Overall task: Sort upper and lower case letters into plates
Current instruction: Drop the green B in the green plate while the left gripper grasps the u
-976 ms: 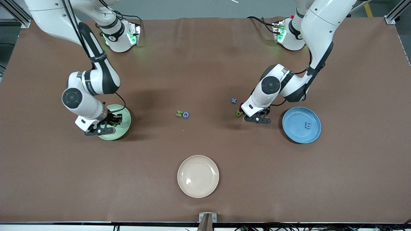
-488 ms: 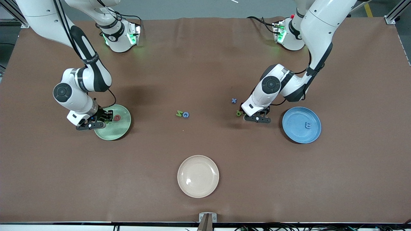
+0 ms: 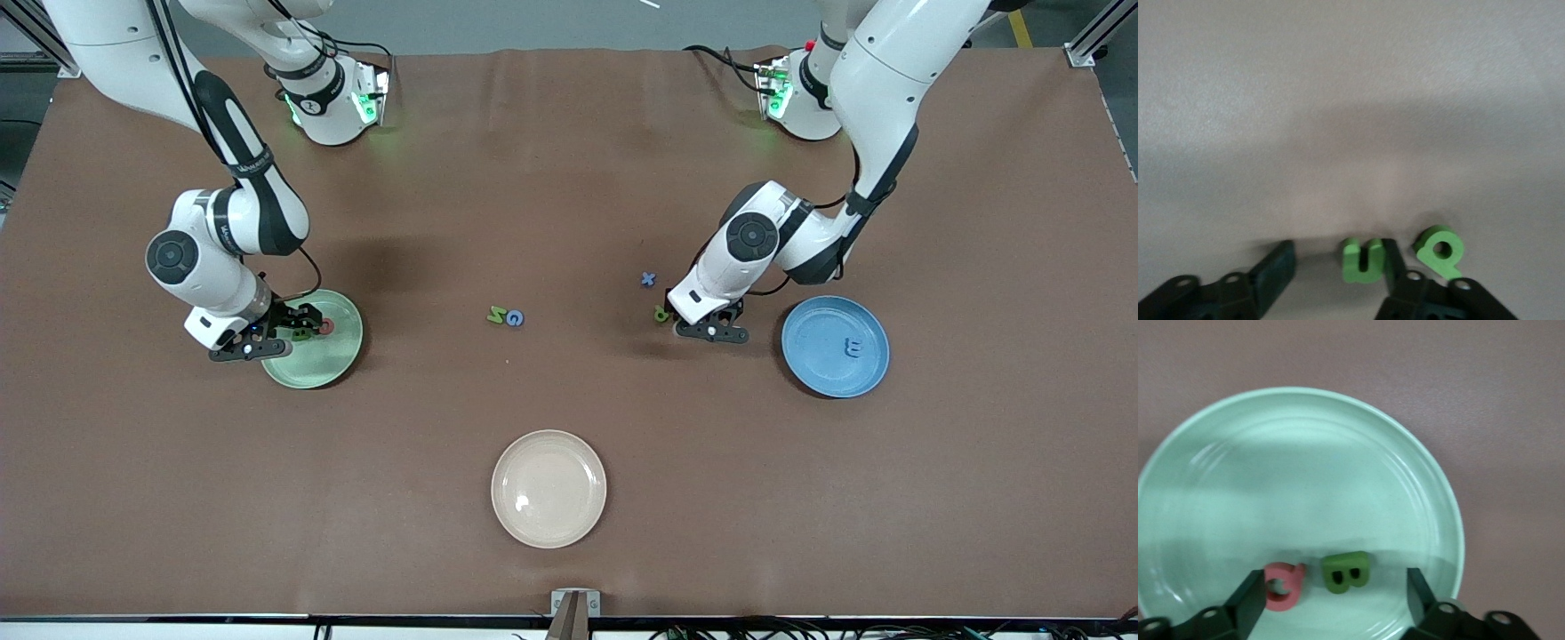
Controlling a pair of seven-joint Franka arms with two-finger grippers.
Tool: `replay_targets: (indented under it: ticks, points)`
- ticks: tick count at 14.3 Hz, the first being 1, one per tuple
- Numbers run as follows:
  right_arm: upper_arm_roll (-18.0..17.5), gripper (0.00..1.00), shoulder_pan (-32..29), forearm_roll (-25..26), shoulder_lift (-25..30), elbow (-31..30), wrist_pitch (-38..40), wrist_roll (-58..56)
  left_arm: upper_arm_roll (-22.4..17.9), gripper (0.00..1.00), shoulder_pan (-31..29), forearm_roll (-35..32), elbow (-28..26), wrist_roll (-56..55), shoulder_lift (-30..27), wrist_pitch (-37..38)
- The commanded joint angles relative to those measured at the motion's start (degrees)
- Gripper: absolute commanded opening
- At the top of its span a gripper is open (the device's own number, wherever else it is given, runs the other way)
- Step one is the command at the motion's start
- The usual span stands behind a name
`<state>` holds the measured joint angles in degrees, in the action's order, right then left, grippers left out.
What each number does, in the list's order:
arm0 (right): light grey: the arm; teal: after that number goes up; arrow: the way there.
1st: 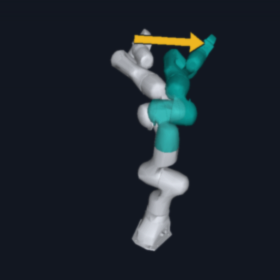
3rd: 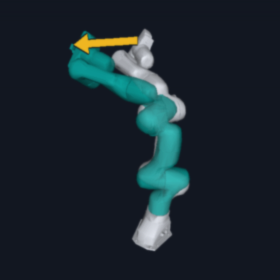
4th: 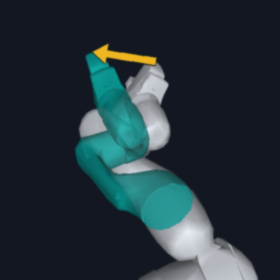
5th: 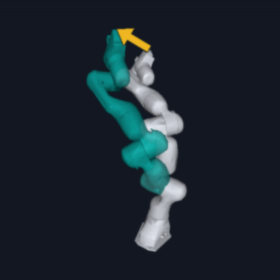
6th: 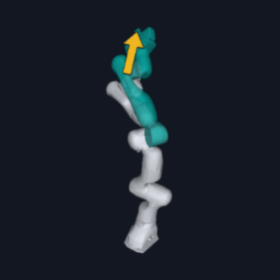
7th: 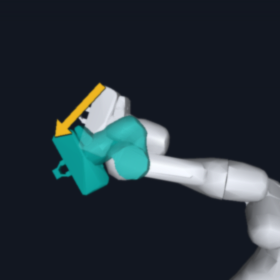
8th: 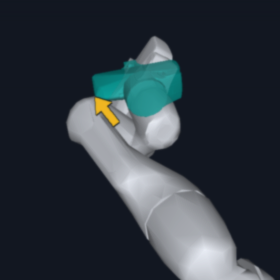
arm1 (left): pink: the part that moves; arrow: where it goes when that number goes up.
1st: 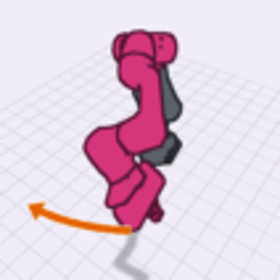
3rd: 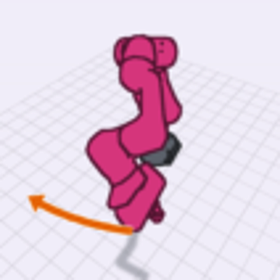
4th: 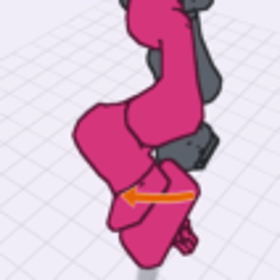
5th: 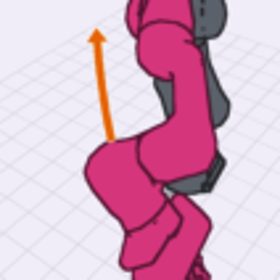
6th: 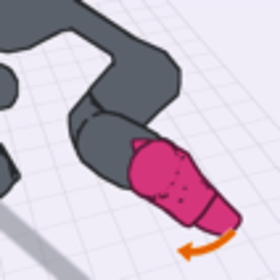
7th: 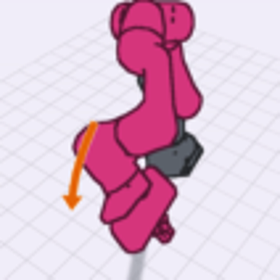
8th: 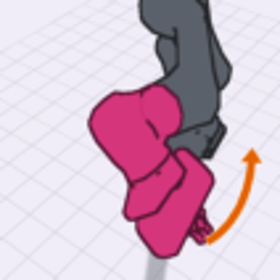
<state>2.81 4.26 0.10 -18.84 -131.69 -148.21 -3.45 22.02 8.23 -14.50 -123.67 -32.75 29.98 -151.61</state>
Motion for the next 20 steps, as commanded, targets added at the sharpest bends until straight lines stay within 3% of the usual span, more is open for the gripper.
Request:
replay_targets:
  ticks: [1, 3, 8, 11, 15, 20]
  points:
    - [-1.14, 1.0, 5.47, 0.07, 1.7, 1.87, 4.77, 12.8, -0.14, 0.4, 0.03, -1.14, -0.34, -1.27, 0.34, -0.97]
    - [-1.49, 1.0, 11.09, 0.07, 1.62, 2.4, 4.69, 24.13, -0.14, 0.29, 0.03, -1.14, -0.25, -1.18, 0.34, -0.97]
    - [-1.49, 1.0, 22.0, 0.16, -1.8, 8.71, 4.86, 45.16, -0.14, 0.18, 0.03, -1.14, -0.16, -1.18, -0.19, -0.88]
    - [-1.4, 1.0, 25.52, 0.25, -5.58, 11.89, 3.99, 51.16, -0.23, 0.1, 0.29, -1.58, -0.51, -1.09, -1.85, -0.27]
    - [-1.4, 1.0, 27.72, 0.6, -10.15, 14.36, 0.75, 55.91, -0.22, 0.08, -0.41, -2.37, 0.19, -0.48, -7.12, 8.85]
    - [-1.4, 1.0, 30.27, 0.6, -11.74, 14.36, -1.81, 60.31, 0.3, 0.08, -7.52, -2.63, -1.12, 8.12, -13.27, 15.64]
